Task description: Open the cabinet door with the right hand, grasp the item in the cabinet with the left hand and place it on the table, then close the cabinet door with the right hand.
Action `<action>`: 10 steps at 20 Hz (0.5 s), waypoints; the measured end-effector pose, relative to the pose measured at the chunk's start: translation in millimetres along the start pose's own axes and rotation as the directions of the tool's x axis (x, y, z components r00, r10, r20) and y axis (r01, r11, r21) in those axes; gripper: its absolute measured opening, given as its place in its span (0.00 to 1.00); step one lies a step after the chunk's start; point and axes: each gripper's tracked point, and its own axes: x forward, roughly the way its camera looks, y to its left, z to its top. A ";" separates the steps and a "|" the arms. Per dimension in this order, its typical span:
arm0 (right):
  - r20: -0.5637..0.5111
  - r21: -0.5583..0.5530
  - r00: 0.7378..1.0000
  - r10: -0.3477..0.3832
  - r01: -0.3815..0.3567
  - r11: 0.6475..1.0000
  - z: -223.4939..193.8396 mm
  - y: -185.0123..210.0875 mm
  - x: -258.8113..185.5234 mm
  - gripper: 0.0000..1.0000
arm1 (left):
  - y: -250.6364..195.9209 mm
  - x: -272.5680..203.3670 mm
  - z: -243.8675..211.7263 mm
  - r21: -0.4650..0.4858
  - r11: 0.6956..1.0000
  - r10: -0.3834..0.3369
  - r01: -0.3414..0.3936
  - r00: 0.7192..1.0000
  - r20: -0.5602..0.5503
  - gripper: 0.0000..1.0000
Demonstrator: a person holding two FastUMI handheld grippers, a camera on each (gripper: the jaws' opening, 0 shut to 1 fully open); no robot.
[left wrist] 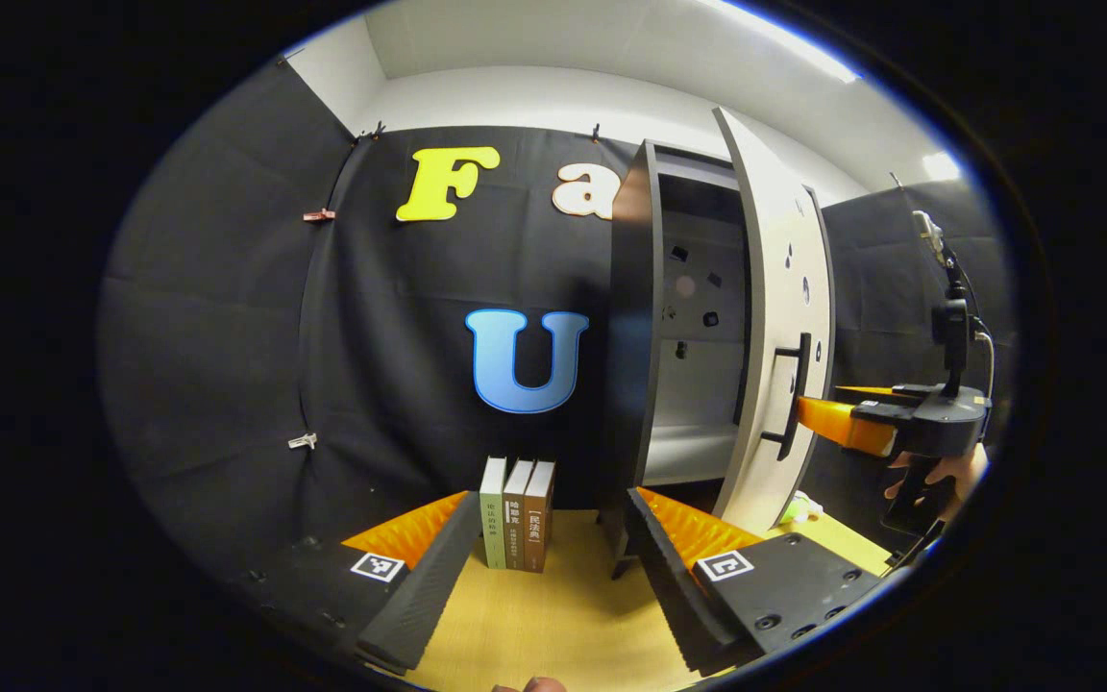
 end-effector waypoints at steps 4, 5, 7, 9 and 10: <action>-0.015 0.022 1.000 -0.007 0.008 1.000 -4.5 -1.2 5.8 0.95 | 3.4 3.4 -3.4 -0.005 1.000 0.003 -0.003 1.000 -0.007 0.95; -0.018 0.024 1.000 -0.012 0.012 1.000 -5.4 -2.3 9.6 0.95 | 3.4 4.6 -4.0 -0.005 1.000 0.003 -0.003 1.000 -0.008 0.95; -0.017 0.029 1.000 -0.009 0.009 1.000 -5.7 0.1 18.5 0.95 | 4.7 5.9 -4.4 -0.001 1.000 0.004 -0.004 1.000 -0.009 0.95; -0.018 0.023 1.000 -0.009 0.009 1.000 -6.4 2.4 22.7 0.95 | 7.3 6.3 -4.7 0.001 1.000 0.006 -0.006 1.000 -0.012 0.95; -0.018 0.020 1.000 -0.010 0.010 1.000 -6.1 3.7 26.5 0.96 | 8.2 6.2 -4.9 0.000 1.000 0.009 -0.009 1.000 -0.012 0.95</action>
